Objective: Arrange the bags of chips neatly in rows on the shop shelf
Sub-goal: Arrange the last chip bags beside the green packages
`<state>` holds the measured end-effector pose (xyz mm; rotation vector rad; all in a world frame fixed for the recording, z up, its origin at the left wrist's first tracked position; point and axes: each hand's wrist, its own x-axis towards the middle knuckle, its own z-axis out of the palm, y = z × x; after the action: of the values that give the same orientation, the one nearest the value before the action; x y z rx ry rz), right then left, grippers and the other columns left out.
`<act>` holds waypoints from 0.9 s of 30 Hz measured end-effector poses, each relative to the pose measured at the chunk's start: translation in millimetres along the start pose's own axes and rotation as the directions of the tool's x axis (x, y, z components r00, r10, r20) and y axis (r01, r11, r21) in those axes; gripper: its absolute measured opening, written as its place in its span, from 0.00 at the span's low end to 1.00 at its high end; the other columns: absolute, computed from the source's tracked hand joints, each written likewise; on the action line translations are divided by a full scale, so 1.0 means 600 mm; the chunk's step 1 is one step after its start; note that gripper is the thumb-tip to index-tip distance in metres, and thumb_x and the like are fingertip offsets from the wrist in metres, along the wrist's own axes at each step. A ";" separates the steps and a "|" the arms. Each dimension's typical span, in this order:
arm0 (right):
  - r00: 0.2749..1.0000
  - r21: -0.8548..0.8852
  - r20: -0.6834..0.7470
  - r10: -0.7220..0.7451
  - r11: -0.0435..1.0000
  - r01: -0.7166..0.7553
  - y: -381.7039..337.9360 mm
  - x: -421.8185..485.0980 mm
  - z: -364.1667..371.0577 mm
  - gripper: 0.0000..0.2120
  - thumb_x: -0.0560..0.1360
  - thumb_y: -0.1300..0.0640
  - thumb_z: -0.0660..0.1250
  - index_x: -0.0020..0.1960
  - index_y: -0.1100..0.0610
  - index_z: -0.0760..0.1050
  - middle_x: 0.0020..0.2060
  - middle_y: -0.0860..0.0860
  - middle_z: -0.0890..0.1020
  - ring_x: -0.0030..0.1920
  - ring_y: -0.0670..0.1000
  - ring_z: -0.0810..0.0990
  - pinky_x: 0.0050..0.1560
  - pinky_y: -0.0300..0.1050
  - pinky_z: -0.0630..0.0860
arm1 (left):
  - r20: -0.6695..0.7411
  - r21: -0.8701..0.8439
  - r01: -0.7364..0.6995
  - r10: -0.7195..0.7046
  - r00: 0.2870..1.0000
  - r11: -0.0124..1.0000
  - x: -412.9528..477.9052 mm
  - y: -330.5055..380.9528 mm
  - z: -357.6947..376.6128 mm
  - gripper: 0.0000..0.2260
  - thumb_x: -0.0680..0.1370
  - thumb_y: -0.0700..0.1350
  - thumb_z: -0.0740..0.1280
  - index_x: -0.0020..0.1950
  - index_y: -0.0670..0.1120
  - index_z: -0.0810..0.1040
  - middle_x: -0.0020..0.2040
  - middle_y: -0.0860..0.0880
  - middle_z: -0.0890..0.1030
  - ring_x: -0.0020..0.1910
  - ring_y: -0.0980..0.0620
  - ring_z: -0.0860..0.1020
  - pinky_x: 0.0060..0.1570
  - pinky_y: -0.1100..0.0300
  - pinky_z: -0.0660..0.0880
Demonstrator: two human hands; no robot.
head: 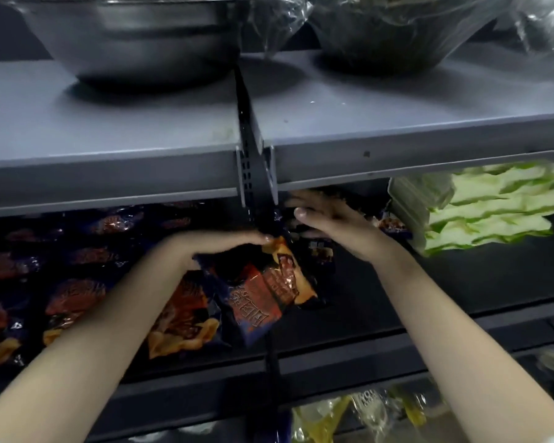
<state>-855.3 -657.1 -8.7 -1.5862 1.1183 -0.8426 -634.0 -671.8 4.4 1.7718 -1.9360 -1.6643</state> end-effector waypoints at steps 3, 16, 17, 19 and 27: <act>0.938 -0.005 0.328 0.115 0.993 -0.120 -0.004 0.006 -0.005 0.36 0.69 0.49 0.74 0.71 0.39 0.60 0.65 0.55 0.72 0.64 0.50 0.74 0.51 0.43 0.78 | 0.042 0.167 0.022 -0.030 0.999 0.986 0.013 0.027 0.012 0.30 0.70 0.68 0.63 0.68 0.56 0.67 0.68 0.57 0.66 0.62 0.58 0.66 0.58 0.64 0.65; 0.990 0.579 -0.038 0.134 0.811 -0.087 0.029 0.022 -0.022 0.14 0.77 0.68 0.58 0.57 0.55 0.75 0.40 0.53 0.82 0.36 0.49 0.80 0.33 0.42 0.79 | -0.184 -0.788 -0.319 0.293 0.938 0.527 0.039 -0.011 0.009 0.26 0.75 0.64 0.54 0.57 0.47 0.79 0.55 0.43 0.82 0.54 0.45 0.80 0.55 0.47 0.77; 0.975 0.619 -0.117 0.190 0.782 -0.078 0.031 0.025 -0.019 0.13 0.78 0.67 0.57 0.57 0.57 0.75 0.39 0.52 0.82 0.36 0.48 0.80 0.33 0.42 0.78 | -0.245 -0.822 -0.368 0.314 0.917 0.434 0.038 -0.015 0.019 0.27 0.73 0.64 0.57 0.59 0.47 0.78 0.55 0.44 0.82 0.54 0.46 0.80 0.53 0.49 0.78; 0.937 0.664 -0.213 0.277 0.744 -0.069 0.042 0.025 -0.007 0.10 0.79 0.65 0.58 0.56 0.59 0.74 0.41 0.53 0.81 0.41 0.50 0.81 0.37 0.45 0.78 | -0.298 -0.833 -0.422 0.354 0.887 0.357 0.047 -0.027 0.050 0.32 0.67 0.65 0.68 0.64 0.48 0.72 0.58 0.46 0.80 0.58 0.46 0.78 0.55 0.52 0.77; 0.988 0.473 -0.041 0.148 0.874 -0.111 0.091 -0.016 0.020 0.22 0.69 0.42 0.69 0.59 0.51 0.75 0.58 0.48 0.79 0.63 0.51 0.75 0.57 0.49 0.76 | -0.638 -0.555 -0.594 0.160 0.753 0.583 0.035 -0.025 0.125 0.15 0.73 0.38 0.69 0.52 0.56 0.74 0.48 0.55 0.80 0.48 0.57 0.78 0.50 0.62 0.74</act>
<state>-861.7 -649.6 -64.3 -1.0711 0.9675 -1.0020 -678.2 -635.2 -49.9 1.1532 -1.0415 -1.2966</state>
